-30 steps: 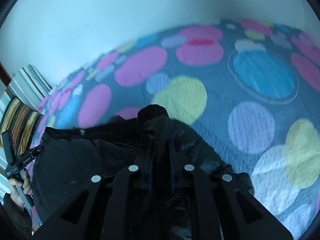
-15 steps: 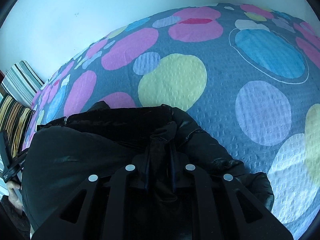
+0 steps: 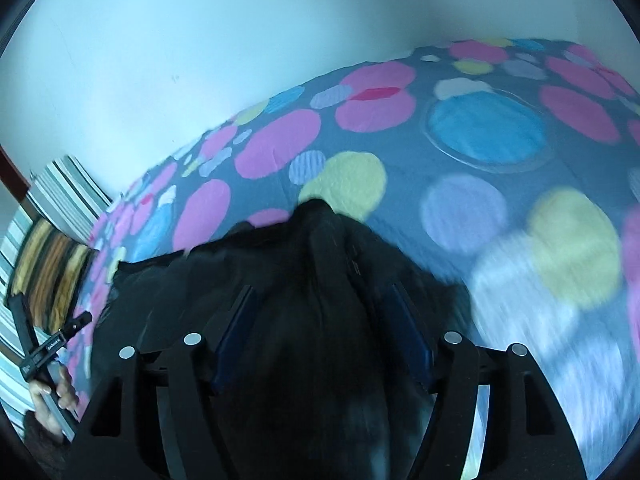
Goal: Fold large clothes
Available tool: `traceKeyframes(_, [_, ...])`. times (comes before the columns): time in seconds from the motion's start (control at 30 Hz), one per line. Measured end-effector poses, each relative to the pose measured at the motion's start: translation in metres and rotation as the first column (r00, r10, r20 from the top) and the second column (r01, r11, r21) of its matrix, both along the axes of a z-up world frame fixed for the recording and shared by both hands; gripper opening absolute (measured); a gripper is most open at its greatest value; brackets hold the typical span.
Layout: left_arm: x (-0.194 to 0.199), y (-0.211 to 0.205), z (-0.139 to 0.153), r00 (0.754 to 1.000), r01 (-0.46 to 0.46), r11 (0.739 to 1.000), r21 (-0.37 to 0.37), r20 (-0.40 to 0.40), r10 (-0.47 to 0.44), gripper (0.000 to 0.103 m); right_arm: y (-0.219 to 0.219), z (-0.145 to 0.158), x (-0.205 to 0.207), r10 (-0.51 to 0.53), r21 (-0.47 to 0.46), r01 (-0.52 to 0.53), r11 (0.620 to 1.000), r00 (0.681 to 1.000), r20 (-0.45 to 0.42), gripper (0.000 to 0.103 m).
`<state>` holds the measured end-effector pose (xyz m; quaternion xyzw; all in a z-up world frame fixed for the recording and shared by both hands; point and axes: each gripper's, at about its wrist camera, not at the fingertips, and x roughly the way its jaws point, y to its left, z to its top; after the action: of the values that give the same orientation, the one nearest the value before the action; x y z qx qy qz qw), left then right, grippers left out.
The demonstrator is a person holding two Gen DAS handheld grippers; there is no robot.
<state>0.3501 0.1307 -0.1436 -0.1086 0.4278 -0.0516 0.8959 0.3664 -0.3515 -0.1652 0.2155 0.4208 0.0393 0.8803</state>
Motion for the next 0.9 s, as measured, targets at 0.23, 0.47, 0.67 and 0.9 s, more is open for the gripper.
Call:
traceKeyframes(0.23, [-0.066, 0.01, -0.021, 0.996, -0.078, 0.995, -0.066, -0.041, 0.075, 0.081, -0.015, -0.019, -0.096, -0.094, 0.137, 0.1, 0.986, 0.995, -0.045, 0.067])
traceKeyframes(0.47, [-0.068, 0.008, -0.042, 0.992, -0.078, 0.978, -0.192, -0.116, 0.056, 0.081, -0.008, -0.043, -0.114, -0.103, 0.219, 0.122, 0.968, 0.99, -0.096, 0.067])
traceKeyframes(0.67, [-0.049, -0.006, -0.053, 0.991, -0.022, 0.97, -0.243, -0.13, -0.01, 0.056, -0.007, -0.062, -0.1, -0.103, 0.299, 0.138, 0.944, 0.986, -0.13, 0.069])
traceKeyframes(0.9, [-0.057, -0.016, -0.046, 0.996, 0.039, 0.981, -0.191, -0.075, -0.054, 0.029, -0.004, -0.066, -0.101, -0.087, 0.381, 0.125, 0.916, 0.99, -0.114, 0.031])
